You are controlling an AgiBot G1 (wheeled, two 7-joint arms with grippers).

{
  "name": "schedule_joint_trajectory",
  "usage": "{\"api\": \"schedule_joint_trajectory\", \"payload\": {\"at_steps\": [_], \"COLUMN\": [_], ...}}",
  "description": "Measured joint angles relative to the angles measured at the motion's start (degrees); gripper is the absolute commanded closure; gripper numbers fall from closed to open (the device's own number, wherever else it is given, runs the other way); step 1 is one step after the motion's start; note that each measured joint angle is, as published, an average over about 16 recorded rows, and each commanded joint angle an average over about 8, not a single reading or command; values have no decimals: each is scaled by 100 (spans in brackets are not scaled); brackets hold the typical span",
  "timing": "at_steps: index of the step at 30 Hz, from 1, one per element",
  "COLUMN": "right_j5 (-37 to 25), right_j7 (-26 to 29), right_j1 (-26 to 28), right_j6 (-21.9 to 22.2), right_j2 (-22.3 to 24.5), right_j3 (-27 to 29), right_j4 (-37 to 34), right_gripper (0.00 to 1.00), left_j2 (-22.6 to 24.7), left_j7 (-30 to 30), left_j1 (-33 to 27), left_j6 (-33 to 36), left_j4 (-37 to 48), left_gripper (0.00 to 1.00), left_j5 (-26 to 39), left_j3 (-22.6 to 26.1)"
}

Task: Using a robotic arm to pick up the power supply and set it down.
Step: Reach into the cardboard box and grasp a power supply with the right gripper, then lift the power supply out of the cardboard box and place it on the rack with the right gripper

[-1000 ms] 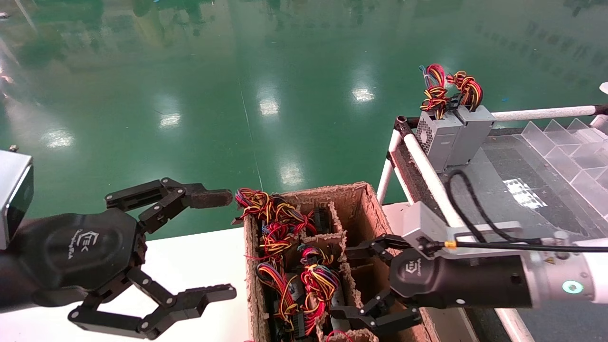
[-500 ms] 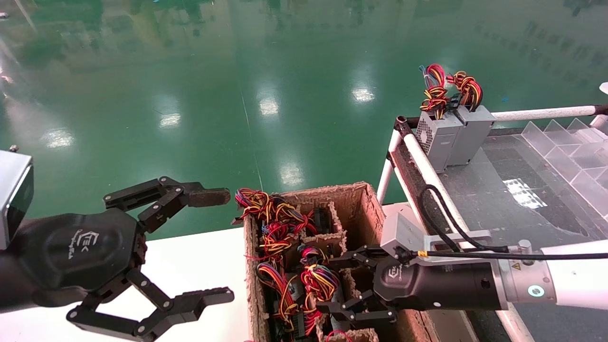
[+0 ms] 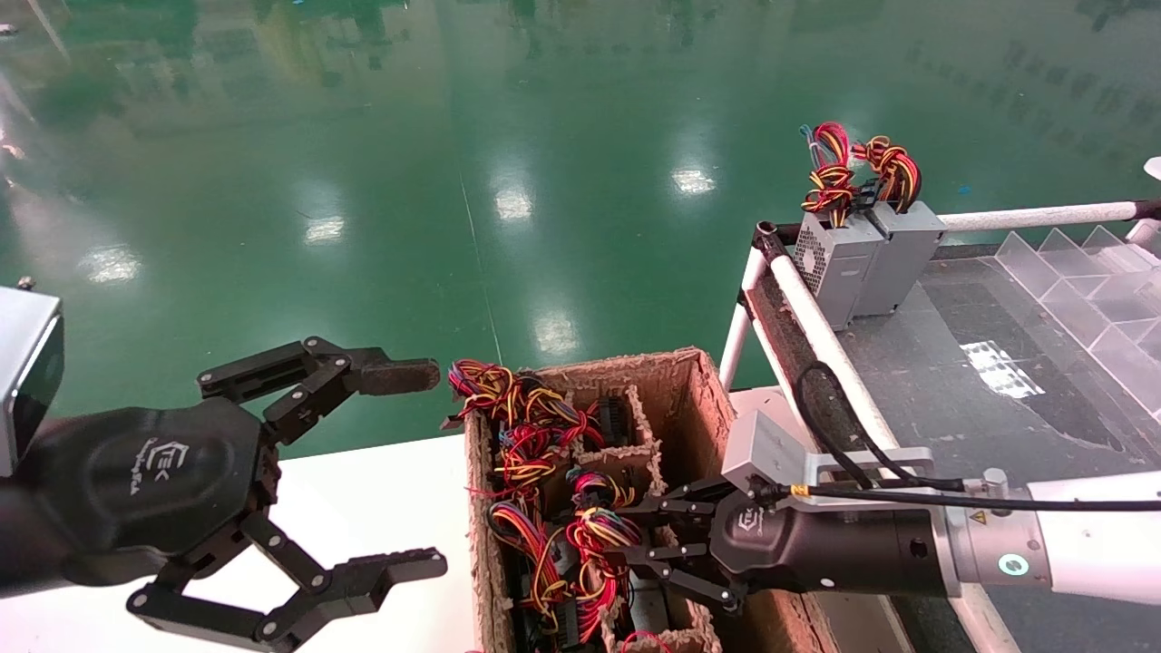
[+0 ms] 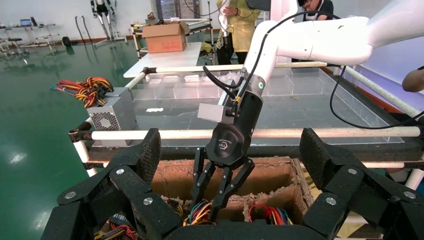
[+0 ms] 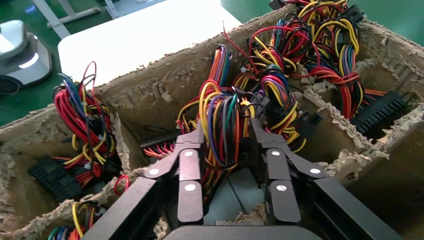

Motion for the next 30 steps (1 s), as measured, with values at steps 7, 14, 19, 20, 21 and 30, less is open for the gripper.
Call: {"api": "schedule_joint_trajectory", "payload": {"at_steps": [7, 14, 19, 20, 21, 30], "right_j5": [-1, 170, 410, 467, 527, 1158], "right_j7": [16, -20, -68, -78, -87, -156], "right_j1": [-94, -171, -206, -210, -214, -142], "right_j6": [128, 192, 218, 223, 229, 270], "right_j2": [26, 118, 258, 294, 332, 747], "right_j3": [28, 158, 340, 385, 433, 963], "right_j4": [138, 315, 516, 563, 612, 955], "right_gripper": [100, 100, 100, 100, 100, 100], "left_j2": [0, 0, 0, 0, 0, 0], "left_j7": [0, 0, 0, 0, 0, 1], "left_j1": [0, 0, 0, 0, 0, 0], "left_j6": [0, 0, 0, 0, 0, 0], "left_j4": [0, 0, 0, 0, 0, 0], "left_gripper": [0, 0, 0, 0, 0, 0], "left_j5": [0, 0, 0, 0, -1, -1], "left_j3": [0, 0, 1, 1, 1, 1]}}
